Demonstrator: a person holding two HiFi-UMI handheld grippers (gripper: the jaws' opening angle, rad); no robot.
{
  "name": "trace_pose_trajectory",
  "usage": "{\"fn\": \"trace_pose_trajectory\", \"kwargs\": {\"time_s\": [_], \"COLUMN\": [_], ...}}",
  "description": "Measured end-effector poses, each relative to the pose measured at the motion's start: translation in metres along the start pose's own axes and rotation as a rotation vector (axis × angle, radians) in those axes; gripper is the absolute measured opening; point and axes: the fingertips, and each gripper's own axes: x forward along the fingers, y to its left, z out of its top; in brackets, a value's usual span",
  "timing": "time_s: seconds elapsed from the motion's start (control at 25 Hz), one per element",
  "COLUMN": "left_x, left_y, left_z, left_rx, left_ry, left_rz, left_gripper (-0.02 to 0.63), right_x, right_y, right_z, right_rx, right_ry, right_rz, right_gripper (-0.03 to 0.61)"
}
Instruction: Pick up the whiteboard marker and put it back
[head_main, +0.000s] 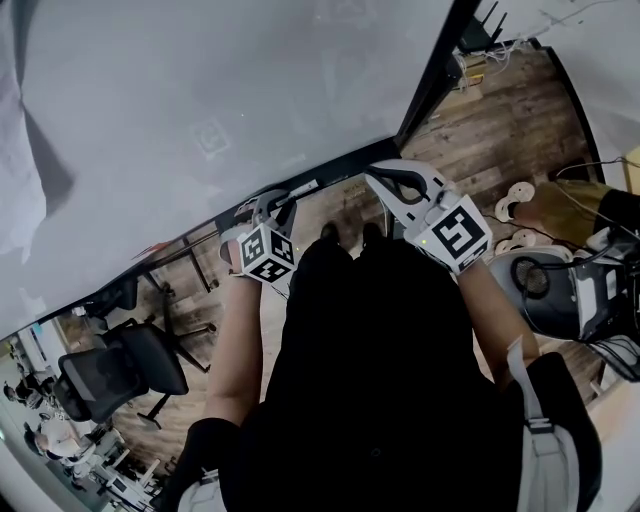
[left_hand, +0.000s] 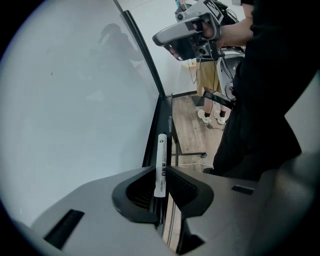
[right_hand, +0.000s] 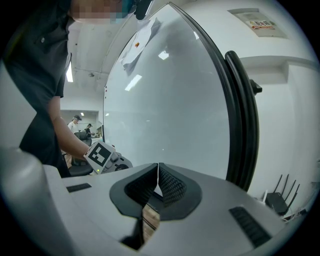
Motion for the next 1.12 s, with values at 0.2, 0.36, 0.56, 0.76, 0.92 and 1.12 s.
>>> {"fn": "trace_pose_trajectory", "kwargs": {"time_s": [0.2, 0.36, 0.56, 0.76, 0.92, 1.12], "left_x": [-0.003, -0.002, -0.005, -0.028, -0.049, -0.088], "left_y": [0.001, 0.002, 0.006, 0.007, 0.014, 0.023], "left_z": [0.0, 0.001, 0.009, 0.02, 0.038, 0.063], "left_rx": [-0.01, -0.016, -0.026, -0.063, -0.107, -0.177], "left_ry": [-0.008, -0.011, -0.035, -0.1, -0.19, -0.365], "left_rz": [-0.01, -0.009, 0.007, 0.02, 0.054, 0.114], "left_gripper": [0.08, 0.106, 0.114, 0.114, 0.075, 0.028], "right_x": [0.0, -0.001, -0.004, -0.003, 0.0, 0.008], "right_y": [0.005, 0.005, 0.002, 0.011, 0.015, 0.024], "right_z": [0.001, 0.0, -0.004, 0.0, 0.003, 0.016], "right_rx": [0.012, 0.0, 0.013, -0.012, -0.015, -0.047], "right_ry": [0.008, 0.006, 0.017, 0.011, 0.012, 0.0], "right_rz": [-0.002, 0.0, -0.006, 0.003, 0.017, 0.054], "right_gripper": [0.02, 0.02, 0.02, 0.02, 0.02, 0.02]}}
